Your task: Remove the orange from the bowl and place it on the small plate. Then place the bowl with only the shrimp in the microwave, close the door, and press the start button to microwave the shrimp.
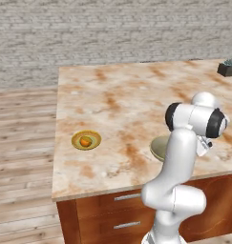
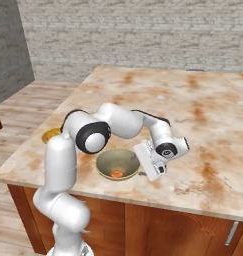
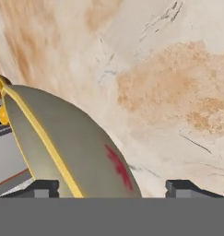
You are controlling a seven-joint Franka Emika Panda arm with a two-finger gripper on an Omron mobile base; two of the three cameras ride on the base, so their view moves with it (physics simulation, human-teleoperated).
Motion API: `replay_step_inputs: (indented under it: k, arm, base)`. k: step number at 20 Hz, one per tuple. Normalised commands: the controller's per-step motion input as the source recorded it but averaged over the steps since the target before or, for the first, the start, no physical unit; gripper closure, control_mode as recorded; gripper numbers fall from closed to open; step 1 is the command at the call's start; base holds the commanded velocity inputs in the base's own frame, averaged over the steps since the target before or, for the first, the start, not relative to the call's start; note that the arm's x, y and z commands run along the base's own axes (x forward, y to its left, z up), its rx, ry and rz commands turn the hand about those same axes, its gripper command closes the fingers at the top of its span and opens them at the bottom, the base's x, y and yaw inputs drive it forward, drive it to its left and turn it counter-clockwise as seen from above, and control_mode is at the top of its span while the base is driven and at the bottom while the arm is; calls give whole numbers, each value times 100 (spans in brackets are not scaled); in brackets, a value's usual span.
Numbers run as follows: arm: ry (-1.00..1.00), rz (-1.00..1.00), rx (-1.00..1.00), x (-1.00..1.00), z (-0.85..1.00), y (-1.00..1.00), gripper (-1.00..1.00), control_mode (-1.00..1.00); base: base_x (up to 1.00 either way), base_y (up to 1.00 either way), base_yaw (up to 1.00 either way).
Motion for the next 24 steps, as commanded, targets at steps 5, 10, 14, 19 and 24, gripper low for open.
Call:
replay_step_inputs:
  k: [5,10,14,19,24]
  arm:
    - [-3,0,0,-2,-1,31,100,-100]
    - [-3,-2,0,-24,3,0,100,-100]
    - [-8,-19,0,-21,47,1,100,-100]
    - [-3,-26,0,-15,81,1,100,-100]
    - [-1,-33,0,-18,77,8,100,-100]
  base:
    - [0,0,0]
    - [0,0,0]
    - [0,0,0]
    - [0,0,0]
    - [0,0,0]
